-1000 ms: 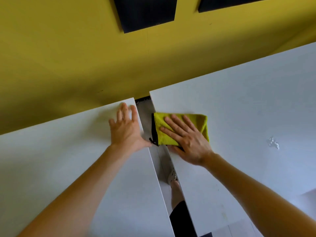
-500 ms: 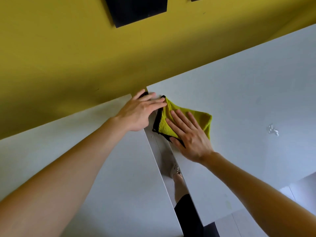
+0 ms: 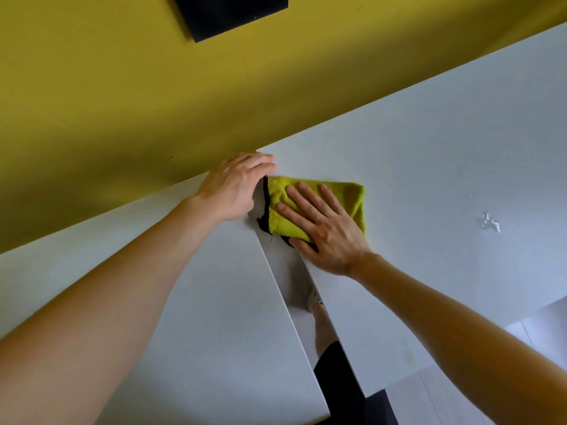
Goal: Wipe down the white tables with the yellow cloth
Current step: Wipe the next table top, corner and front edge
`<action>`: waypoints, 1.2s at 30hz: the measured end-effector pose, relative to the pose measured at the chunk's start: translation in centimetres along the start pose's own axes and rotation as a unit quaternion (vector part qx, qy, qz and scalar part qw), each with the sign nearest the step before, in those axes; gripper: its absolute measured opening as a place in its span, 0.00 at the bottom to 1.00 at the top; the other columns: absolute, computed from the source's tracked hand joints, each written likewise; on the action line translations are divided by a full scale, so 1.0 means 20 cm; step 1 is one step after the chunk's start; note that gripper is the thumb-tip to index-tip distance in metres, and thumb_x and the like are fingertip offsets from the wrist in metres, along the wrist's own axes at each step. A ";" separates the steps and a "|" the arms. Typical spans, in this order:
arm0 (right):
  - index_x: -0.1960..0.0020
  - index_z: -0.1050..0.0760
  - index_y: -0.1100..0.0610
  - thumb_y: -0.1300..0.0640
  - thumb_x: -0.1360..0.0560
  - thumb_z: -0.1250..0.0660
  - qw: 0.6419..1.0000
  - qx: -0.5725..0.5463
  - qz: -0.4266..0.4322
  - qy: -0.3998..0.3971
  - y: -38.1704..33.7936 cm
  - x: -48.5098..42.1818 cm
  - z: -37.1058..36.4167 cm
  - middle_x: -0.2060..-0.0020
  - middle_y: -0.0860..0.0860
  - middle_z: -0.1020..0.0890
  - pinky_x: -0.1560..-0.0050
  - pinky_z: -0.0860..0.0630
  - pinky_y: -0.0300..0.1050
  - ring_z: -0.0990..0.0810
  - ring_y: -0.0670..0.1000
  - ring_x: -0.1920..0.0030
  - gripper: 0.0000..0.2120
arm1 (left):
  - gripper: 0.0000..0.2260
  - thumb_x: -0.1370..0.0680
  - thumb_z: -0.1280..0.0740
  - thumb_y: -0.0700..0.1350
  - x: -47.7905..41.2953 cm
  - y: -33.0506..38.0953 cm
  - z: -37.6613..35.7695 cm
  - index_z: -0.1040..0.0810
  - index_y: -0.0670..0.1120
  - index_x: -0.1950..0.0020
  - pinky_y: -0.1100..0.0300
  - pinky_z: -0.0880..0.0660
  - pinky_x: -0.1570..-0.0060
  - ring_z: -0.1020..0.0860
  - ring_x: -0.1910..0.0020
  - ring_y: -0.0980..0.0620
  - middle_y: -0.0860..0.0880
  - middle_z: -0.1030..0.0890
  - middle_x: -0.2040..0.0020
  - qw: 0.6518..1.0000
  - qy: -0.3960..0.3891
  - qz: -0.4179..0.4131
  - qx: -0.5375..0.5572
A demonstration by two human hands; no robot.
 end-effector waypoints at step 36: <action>0.12 0.43 0.47 0.43 0.13 0.38 1.000 -0.025 -0.002 -0.006 0.06 0.85 -0.03 0.12 0.52 0.47 0.14 0.49 0.64 0.51 0.57 0.12 0.32 | 0.33 0.21 0.29 0.64 0.23 0.62 -0.27 0.28 0.46 0.22 0.44 0.30 0.30 0.30 0.28 0.38 0.42 0.29 0.27 0.994 0.048 0.054 -0.081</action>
Point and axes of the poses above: each hand's wrist, its own x-axis away from the middle knuckle, its own z-axis out of the back of the hand, y = z × x, the point moved 9 cm from there along -x, towards the middle knuckle
